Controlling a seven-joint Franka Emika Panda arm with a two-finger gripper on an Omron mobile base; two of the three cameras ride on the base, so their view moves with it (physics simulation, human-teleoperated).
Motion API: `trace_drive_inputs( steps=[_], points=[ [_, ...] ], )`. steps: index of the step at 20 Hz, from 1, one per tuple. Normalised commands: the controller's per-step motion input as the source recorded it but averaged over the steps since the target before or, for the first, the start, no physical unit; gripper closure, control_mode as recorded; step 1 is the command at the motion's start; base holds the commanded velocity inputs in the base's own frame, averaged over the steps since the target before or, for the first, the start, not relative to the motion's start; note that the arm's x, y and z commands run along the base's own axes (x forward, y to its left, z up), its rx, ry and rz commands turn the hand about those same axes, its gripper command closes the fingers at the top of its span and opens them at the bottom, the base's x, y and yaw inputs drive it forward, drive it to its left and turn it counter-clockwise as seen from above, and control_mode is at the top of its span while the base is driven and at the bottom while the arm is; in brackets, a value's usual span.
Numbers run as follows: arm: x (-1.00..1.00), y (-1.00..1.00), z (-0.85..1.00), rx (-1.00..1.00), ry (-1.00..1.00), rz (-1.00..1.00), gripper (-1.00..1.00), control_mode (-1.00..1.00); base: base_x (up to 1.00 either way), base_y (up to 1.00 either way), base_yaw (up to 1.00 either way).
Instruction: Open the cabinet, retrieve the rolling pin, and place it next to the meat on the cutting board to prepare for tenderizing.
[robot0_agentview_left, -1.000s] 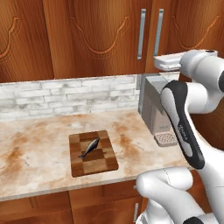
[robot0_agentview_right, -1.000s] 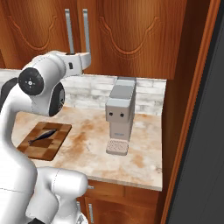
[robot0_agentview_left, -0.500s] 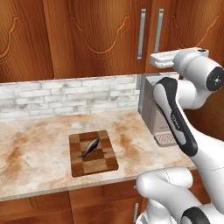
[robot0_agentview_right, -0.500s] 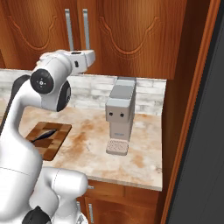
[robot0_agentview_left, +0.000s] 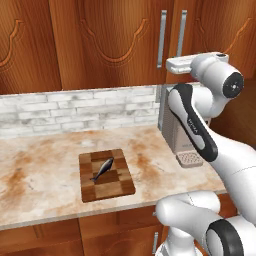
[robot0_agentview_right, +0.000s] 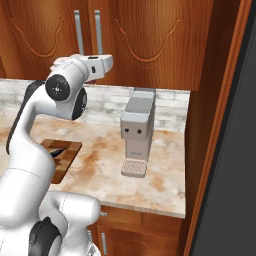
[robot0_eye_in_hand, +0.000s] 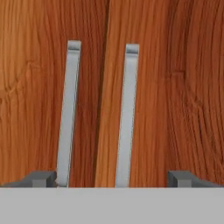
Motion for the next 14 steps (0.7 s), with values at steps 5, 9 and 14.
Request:
trace_drive_inputs(
  steps=[5,9,14],
  points=[
    [0.43,-0.01,0.0,0.0,0.0,0.0,-1.0,-1.0,0.0,0.0,0.0],
    [0.4,-0.04,0.0,0.0,0.0,0.0,-1.0,-1.0,0.0,0.0,0.0],
    [0.21,-0.24,0.0,0.0,0.0,0.0,-1.0,-1.0,0.0,0.0,0.0]
  ],
)
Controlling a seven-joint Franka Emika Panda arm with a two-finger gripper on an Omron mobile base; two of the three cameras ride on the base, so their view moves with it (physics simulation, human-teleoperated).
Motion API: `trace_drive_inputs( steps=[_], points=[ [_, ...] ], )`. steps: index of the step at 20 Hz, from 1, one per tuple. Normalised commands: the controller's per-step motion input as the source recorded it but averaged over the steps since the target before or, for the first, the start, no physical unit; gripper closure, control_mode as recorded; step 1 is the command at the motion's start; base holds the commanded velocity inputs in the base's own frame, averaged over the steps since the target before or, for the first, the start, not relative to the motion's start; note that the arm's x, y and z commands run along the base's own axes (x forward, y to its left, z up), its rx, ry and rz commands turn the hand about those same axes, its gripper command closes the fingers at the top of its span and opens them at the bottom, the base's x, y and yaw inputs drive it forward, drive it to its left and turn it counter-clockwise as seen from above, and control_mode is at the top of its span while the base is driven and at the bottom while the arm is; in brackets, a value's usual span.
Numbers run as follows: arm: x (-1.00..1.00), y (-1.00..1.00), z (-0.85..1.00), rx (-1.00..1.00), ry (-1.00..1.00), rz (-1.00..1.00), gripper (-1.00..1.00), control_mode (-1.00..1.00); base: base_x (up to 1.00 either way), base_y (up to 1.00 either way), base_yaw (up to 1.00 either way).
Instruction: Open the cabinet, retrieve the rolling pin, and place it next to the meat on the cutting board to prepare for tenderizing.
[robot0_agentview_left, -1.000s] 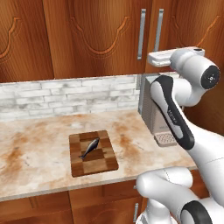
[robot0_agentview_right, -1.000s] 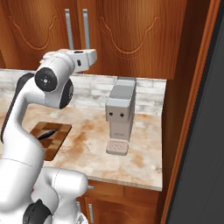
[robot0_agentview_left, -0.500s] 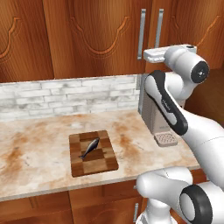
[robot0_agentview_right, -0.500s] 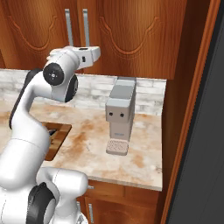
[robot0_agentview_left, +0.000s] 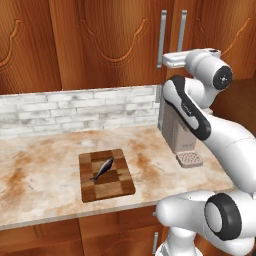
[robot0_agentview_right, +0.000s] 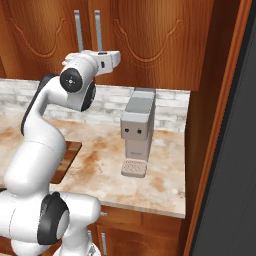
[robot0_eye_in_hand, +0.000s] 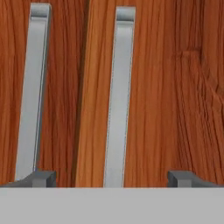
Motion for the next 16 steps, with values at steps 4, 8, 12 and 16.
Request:
trace_drive_inputs(
  steps=[4,8,12,16],
  points=[
    [0.32,-0.18,0.0,0.0,0.0,0.0,-1.0,-1.0,0.0,0.0,0.0],
    [0.43,-0.04,0.0,0.0,0.0,0.0,-1.0,-1.0,0.0,0.0,0.0],
    [0.46,0.0,0.0,0.0,0.0,0.0,-1.0,-1.0,0.0,0.0,0.0],
    [0.55,0.0,-0.04,0.0,0.01,0.0,1.0,-1.0,0.0,0.0,0.0]
  ],
)
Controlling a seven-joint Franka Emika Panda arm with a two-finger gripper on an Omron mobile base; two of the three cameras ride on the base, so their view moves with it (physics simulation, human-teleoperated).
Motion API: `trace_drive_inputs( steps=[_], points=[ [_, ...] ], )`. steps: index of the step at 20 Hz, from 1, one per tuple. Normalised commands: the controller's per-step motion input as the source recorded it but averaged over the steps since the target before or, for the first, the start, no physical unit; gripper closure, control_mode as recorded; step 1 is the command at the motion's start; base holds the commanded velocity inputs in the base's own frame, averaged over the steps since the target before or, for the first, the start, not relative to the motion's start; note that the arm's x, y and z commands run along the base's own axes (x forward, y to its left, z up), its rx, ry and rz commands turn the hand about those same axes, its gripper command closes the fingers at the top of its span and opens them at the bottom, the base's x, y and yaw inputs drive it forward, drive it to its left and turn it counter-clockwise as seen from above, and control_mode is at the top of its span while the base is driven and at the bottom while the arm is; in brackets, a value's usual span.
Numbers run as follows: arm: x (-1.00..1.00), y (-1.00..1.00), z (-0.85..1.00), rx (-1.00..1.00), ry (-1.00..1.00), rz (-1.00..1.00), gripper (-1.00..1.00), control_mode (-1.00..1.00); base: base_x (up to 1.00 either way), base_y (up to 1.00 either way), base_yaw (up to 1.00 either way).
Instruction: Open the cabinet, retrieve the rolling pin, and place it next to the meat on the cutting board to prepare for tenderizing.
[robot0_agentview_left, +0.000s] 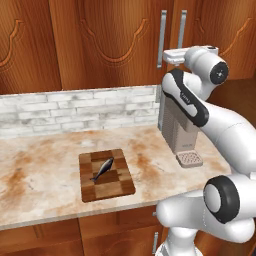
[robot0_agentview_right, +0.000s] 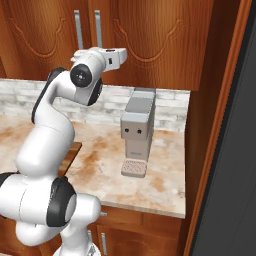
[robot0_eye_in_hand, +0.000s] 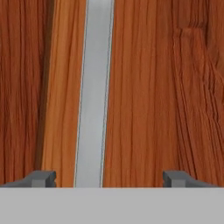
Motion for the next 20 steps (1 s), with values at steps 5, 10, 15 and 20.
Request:
trace_drive_inputs(
  steps=[5,10,15,20],
  points=[
    [0.3,0.0,-0.07,0.0,0.01,0.0,1.0,-1.0,0.0,0.0,0.0],
    [0.22,0.09,-0.06,0.0,0.03,0.0,1.0,-1.0,0.0,0.0,0.0],
    [0.1,0.28,-0.06,-0.01,0.09,0.02,1.0,-1.0,0.0,0.0,0.0],
    [0.02,0.36,-0.02,-0.03,0.06,0.01,1.0,-1.0,0.0,0.0,0.0]
  ],
)
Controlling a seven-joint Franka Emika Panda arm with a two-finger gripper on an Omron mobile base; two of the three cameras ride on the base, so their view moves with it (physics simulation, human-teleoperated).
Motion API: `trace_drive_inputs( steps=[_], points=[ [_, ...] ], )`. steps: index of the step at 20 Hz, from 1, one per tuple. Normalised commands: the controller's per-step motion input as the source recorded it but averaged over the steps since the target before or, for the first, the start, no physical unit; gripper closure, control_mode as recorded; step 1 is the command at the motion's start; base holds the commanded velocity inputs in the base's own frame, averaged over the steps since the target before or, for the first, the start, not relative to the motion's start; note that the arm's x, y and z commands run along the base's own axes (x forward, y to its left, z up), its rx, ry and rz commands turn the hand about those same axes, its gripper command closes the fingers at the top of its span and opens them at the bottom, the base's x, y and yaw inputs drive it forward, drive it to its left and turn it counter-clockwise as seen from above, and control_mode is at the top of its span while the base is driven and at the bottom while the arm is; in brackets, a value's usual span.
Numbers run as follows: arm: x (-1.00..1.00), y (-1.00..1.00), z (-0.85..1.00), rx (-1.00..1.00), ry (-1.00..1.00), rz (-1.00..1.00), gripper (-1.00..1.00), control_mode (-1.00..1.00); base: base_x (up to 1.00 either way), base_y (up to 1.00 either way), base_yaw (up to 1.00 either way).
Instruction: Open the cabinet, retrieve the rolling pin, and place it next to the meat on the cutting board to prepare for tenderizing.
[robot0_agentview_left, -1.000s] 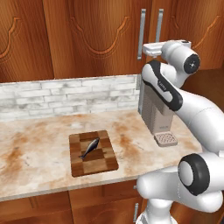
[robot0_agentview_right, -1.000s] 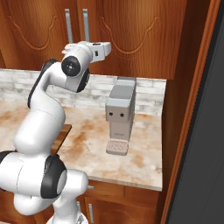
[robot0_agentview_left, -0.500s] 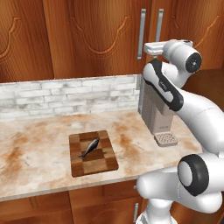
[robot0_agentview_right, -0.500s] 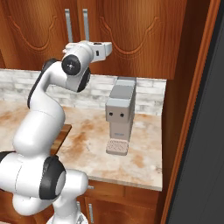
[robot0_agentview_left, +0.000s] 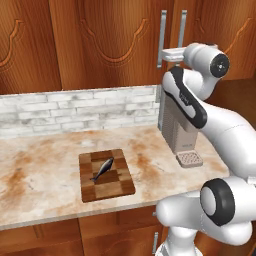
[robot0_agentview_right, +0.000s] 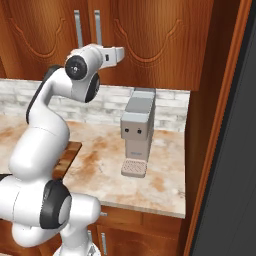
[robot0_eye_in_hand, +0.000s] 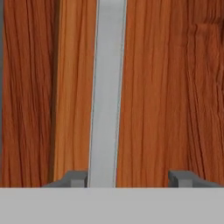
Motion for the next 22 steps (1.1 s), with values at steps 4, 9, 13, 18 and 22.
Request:
trace_drive_inputs(
  steps=[4,9,13,18,22],
  points=[
    [0.0,0.37,0.0,-0.04,0.05,0.0,1.0,-1.0,0.0,0.0,0.0],
    [-0.03,0.29,0.0,-0.05,0.0,0.0,1.0,-1.0,0.0,0.0,0.0],
    [0.0,0.34,0.0,-0.02,0.03,0.0,1.0,-1.0,0.0,0.0,0.0],
    [0.03,0.04,0.0,0.0,0.01,0.01,1.0,-1.0,0.0,0.0,0.0],
    [0.0,0.0,0.0,0.0,0.0,0.0,1.0,-1.0,0.0,0.0,0.0]
  ],
)
